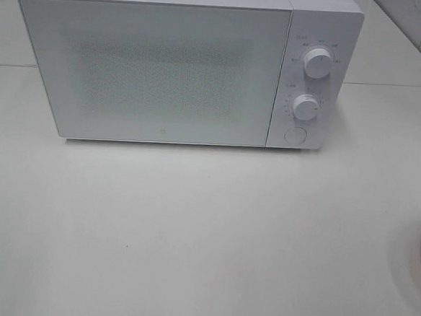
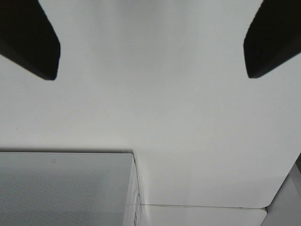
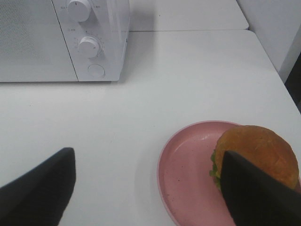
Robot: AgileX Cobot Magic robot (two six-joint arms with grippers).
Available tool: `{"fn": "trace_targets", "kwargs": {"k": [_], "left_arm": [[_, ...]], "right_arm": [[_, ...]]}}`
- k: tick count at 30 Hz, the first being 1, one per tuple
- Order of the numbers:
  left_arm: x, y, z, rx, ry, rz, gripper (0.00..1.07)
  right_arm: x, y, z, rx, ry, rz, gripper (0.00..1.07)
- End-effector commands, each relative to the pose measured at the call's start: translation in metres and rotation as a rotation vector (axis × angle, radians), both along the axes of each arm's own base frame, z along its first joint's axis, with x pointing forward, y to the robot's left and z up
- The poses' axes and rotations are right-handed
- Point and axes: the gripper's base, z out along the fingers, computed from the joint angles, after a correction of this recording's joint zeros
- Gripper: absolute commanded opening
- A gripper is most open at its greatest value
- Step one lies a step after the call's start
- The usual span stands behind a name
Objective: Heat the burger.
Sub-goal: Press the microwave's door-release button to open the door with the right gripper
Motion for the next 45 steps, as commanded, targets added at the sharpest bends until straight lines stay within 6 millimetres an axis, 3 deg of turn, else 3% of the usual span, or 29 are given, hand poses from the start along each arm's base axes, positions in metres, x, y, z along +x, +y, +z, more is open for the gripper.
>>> {"fn": "trace_targets", "kwargs": {"k": [1, 14, 16, 26, 45], "left_arm": [[-0.001, 0.000, 0.001, -0.007, -0.025, 0.008, 0.98], [-0.001, 0.000, 0.001, -0.007, -0.025, 0.008, 0.98], [-0.001, 0.000, 0.001, -0.007, -0.025, 0.008, 0.98], [-0.001, 0.000, 0.001, -0.007, -0.025, 0.008, 0.98], [-0.001, 0.000, 0.001, -0.007, -0.025, 0.008, 0.98]], "right_arm": [[0.006, 0.000, 0.013, 0.007, -0.042, -0.003, 0.76], [0.062, 0.004, 0.023, -0.076, 0.038, 0.026, 0.76], [0.079, 0.005, 0.024, -0.101, 0.034, 0.028, 0.76], [0.113, 0.009, 0.026, -0.112, -0.009, 0.051, 0.76], [0.183, 0.019, 0.006, -0.130, -0.035, 0.108, 0.76]]}}
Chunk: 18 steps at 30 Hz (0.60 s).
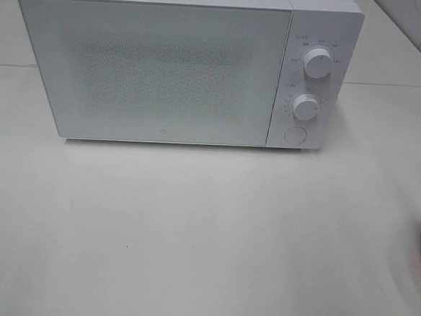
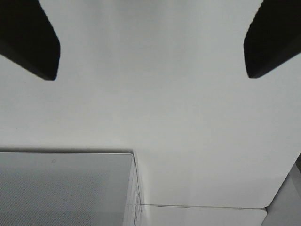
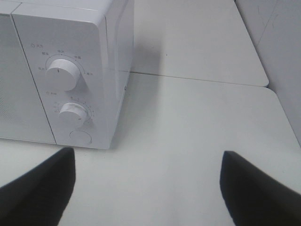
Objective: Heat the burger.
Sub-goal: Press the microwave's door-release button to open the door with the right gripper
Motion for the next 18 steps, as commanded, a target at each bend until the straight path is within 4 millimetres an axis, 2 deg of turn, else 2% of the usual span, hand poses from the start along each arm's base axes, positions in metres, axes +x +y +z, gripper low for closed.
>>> {"fn": "trace_targets", "kwargs": {"k": [1, 11, 18], "left_arm": [[-0.001, 0.000, 0.001, -0.007, -0.025, 0.008, 0.98], [-0.001, 0.000, 0.001, -0.007, -0.025, 0.008, 0.98], [-0.001, 0.000, 0.001, -0.007, -0.025, 0.008, 0.98]], "right_arm": [[0.008, 0.001, -0.002, -0.012, -0.021, 0.015, 0.76], [0.043, 0.008, -0.016, -0.019, -0.093, 0.068, 0.76], [0.054, 0.014, -0.034, -0.020, -0.193, 0.122, 0.76]]}}
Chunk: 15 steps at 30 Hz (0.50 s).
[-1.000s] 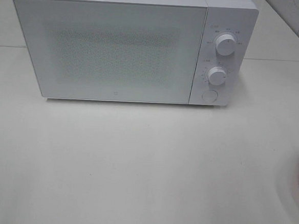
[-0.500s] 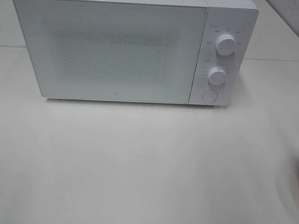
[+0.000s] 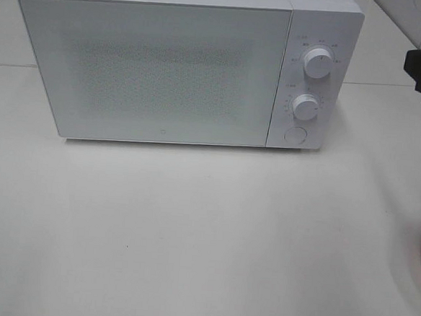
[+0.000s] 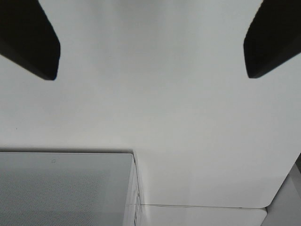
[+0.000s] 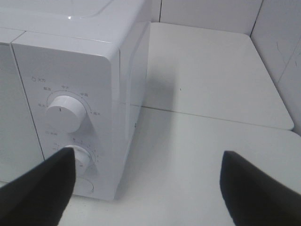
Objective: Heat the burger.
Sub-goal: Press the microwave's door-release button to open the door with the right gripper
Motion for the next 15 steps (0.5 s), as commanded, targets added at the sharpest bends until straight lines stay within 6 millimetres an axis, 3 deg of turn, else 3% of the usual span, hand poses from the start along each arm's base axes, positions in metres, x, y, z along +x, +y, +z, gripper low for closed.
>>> {"fn": "trace_targets", "kwargs": {"k": [1, 11, 15], "left_arm": [[-0.001, 0.000, 0.001, -0.007, -0.025, 0.008, 0.98], [-0.001, 0.000, 0.001, -0.007, -0.025, 0.008, 0.98], [-0.001, 0.000, 0.001, -0.007, -0.025, 0.008, 0.98]], "right_arm": [[0.005, 0.003, -0.011, -0.040, -0.094, 0.049, 0.76], [0.011, -0.002, -0.031, -0.081, -0.189, -0.063, 0.76], [0.010, 0.011, -0.038, -0.125, -0.219, -0.067, 0.76]]}}
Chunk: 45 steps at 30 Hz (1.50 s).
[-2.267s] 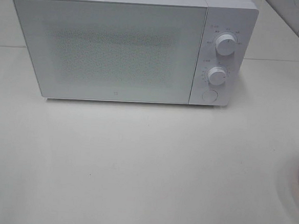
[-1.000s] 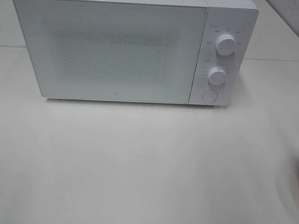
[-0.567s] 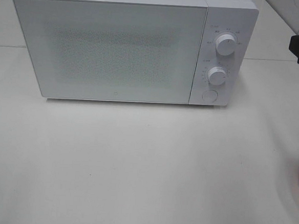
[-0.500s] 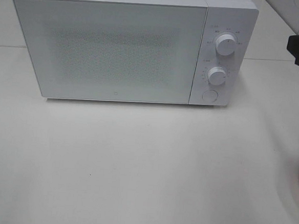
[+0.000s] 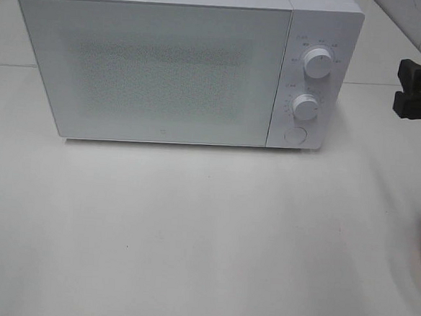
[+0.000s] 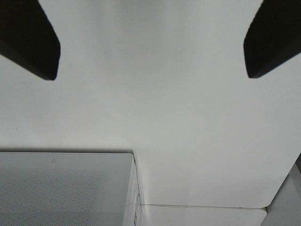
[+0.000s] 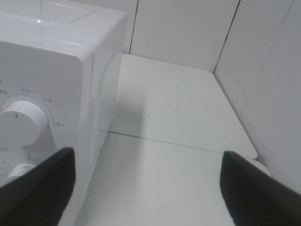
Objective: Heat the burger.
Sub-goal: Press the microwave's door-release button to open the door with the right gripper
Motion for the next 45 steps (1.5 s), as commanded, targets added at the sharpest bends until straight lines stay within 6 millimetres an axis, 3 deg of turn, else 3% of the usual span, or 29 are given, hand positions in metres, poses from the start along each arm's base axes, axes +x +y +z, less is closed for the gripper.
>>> {"fn": "trace_targets", "kwargs": {"k": [1, 28, 36, 45], "left_arm": [[-0.001, 0.000, 0.001, -0.008, -0.025, 0.007, 0.98], [-0.001, 0.000, 0.001, -0.007, -0.025, 0.007, 0.98], [-0.001, 0.000, 0.001, -0.007, -0.025, 0.007, 0.98], [-0.001, 0.000, 0.001, -0.007, -0.025, 0.007, 0.98]], "right_arm": [[-0.001, 0.008, -0.001, -0.034, -0.043, -0.009, 0.76], [-0.010, 0.074, -0.027, 0.050, -0.015, 0.092, 0.76], [-0.019, 0.094, -0.044, 0.092, 0.046, 0.101, 0.76], [-0.019, 0.095, -0.045, 0.282, 0.070, 0.068, 0.72]]}}
